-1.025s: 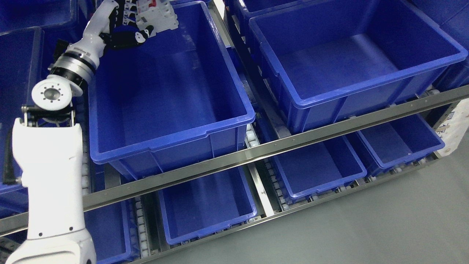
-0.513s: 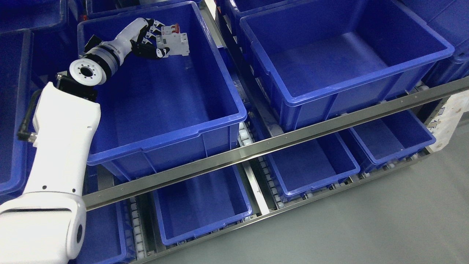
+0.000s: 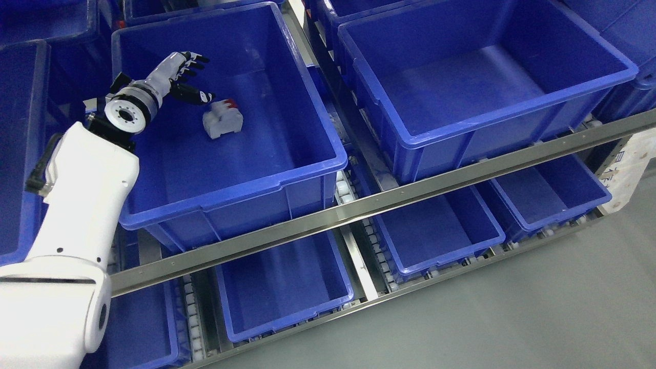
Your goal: Place circuit breaker on shelf
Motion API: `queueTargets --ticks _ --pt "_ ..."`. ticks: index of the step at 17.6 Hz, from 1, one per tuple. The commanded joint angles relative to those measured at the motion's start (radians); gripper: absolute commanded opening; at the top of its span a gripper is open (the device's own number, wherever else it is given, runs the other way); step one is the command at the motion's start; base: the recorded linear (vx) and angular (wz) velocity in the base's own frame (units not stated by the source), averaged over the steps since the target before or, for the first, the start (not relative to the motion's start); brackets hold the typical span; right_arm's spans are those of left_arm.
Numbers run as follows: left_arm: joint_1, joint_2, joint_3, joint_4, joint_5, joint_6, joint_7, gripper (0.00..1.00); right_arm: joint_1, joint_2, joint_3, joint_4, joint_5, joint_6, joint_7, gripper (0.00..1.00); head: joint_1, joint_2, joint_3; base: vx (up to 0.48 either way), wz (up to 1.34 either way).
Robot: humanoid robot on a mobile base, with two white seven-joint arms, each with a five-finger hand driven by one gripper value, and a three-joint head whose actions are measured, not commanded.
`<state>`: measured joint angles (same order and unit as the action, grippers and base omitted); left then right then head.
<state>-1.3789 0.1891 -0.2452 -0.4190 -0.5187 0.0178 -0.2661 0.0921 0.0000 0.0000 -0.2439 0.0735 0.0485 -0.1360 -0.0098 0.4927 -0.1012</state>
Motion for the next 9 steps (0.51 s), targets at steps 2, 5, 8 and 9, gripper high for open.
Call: queueTargets --ticks 2,5,8,9 --pt "-0.020 0.001 0.058 0.018 0.003 -0.004 0.050 0.98 0.000 -0.017 0.020 0.000 -0.001 0.031 0.000 1.00 0.0000 0.000 0.000 0.000 0.00" --pt "-0.012 -0.040 0.371 -0.150 0.046 -0.007 0.149 0.99 0.000 -0.017 0.020 0.000 0.000 0.031 0.001 1.00 0.0000 0.000 0.000 0.000 0.00" --pt "0.015 -0.172 0.654 -0.387 0.112 -0.009 0.177 1.00 0.000 -0.017 0.020 0.000 0.000 0.031 0.001 1.00 0.0000 0.000 0.000 0.000 0.00" --pt "0.062 -0.172 0.681 -0.485 0.124 -0.009 0.177 1.00 0.000 -0.017 0.020 0.000 0.000 0.030 0.001 1.00 0.0000 0.000 0.000 0.000 0.00"
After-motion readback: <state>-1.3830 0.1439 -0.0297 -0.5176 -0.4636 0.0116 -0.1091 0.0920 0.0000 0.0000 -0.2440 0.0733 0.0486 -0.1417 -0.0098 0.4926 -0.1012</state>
